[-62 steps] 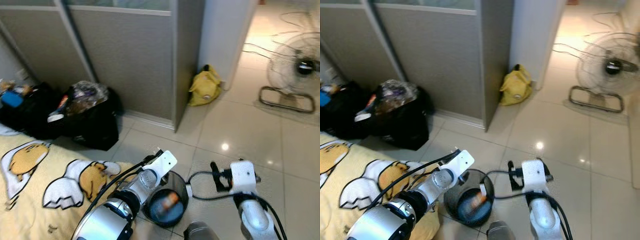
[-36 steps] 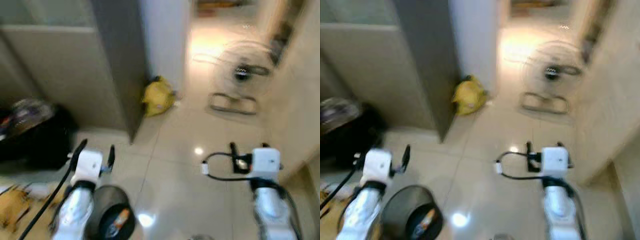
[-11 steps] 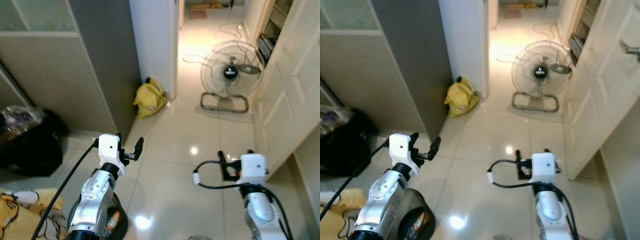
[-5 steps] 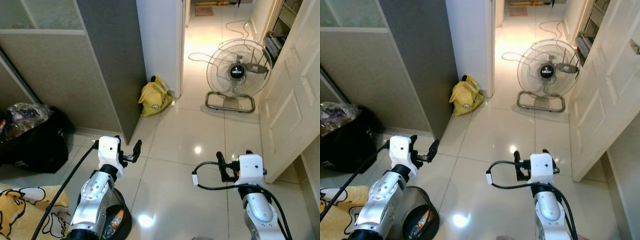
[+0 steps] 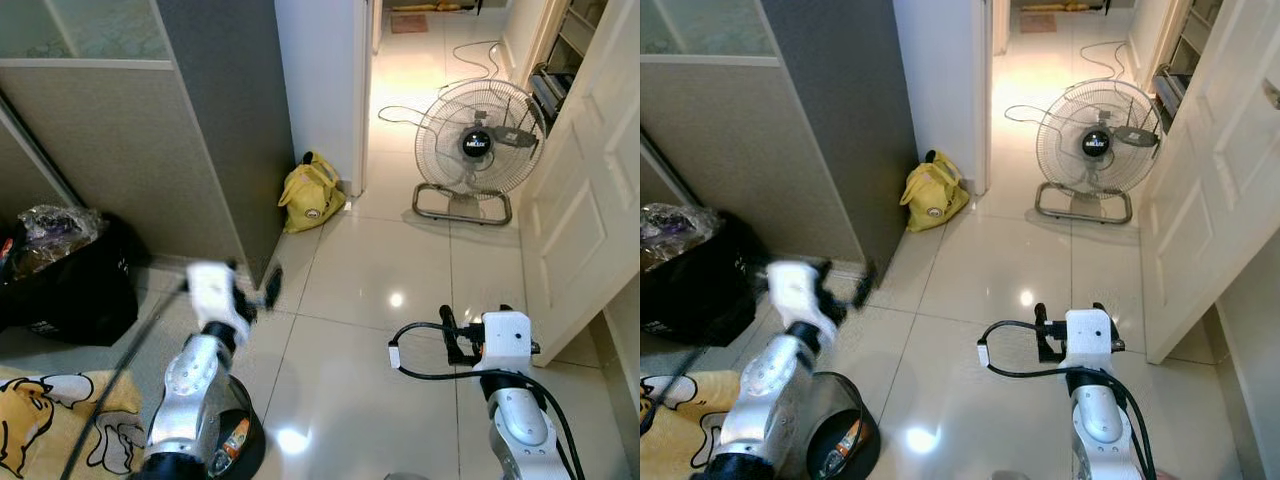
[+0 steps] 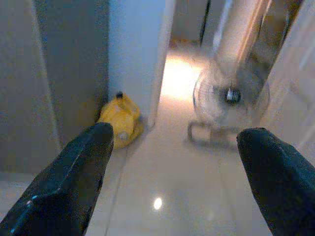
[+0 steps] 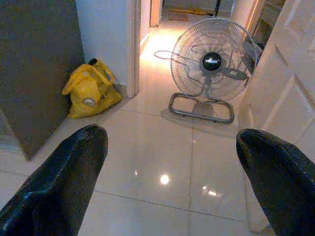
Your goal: Clean up the room
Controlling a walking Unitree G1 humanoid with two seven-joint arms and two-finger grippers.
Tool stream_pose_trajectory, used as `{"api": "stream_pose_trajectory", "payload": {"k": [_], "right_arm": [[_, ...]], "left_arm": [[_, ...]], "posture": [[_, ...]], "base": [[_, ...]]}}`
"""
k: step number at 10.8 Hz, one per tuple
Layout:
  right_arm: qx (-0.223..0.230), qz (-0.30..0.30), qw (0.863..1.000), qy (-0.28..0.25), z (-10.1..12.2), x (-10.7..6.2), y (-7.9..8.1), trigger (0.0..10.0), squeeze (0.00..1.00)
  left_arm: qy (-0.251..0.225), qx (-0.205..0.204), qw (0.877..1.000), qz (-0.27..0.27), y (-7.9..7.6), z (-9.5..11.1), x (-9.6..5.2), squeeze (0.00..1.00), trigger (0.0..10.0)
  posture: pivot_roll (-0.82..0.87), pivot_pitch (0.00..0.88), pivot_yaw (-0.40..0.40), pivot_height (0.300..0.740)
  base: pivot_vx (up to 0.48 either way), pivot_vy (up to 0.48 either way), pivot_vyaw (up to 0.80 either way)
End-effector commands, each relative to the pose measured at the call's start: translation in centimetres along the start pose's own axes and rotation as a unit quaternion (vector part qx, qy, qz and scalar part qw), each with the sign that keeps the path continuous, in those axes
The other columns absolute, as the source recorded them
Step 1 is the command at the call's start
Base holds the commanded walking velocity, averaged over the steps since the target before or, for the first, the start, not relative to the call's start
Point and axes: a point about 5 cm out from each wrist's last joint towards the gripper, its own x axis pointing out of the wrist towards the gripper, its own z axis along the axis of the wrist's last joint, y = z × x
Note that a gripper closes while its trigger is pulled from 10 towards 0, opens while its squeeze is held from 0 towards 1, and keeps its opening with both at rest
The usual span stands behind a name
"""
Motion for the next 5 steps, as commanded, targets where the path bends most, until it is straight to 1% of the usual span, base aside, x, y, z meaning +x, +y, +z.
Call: {"api": "stream_pose_trajectory", "payload": {"k": [1, 2, 3, 4, 5], "right_arm": [[0.016, -0.003, 1.000, -0.026, 1.3, 0.0, -0.1, 10.0, 0.39], [0.015, 0.013, 0.999, -0.038, 1.9, -1.0, -0.2, 10.0, 0.39], [-0.008, 0.030, 0.999, -0.035, 1.5, -2.3, -1.0, 10.0, 0.38], [-0.022, 0.041, 0.999, -0.025, 0.8, -3.1, -1.6, 10.0, 0.38], [-0.022, 0.049, 0.999, -0.003, -1.0, -3.9, -1.6, 10.0, 0.38]], "left_arm": [[-0.004, 0.006, 1.000, -0.010, -0.2, 0.4, -1.2, 0.00, 10.0], [0.018, 0.023, 0.999, -0.019, 0.0, -0.9, -4.6, 0.00, 10.0], [0.030, 0.050, 0.998, -0.003, 0.7, -1.9, -6.8, 0.00, 10.0], [0.031, 0.070, 0.997, 0.006, 1.1, -2.3, -7.6, 0.00, 10.0], [0.026, 0.093, 0.995, 0.027, 2.0, -2.5, -8.0, 0.00, 10.0]], "posture": [[-0.27, 0.000, 0.086, 0.735], [-0.26, 0.000, 0.086, 0.735], [-0.25, 0.000, 0.085, 0.735], [-0.25, 0.000, 0.078, 0.735], [-0.24, 0.000, 0.072, 0.735]], "base": [[0.000, 0.000, 0.00], [0.000, 0.000, 0.00], [0.000, 0.000, 0.00], [0.000, 0.000, 0.00], [0.000, 0.000, 0.00]]}}
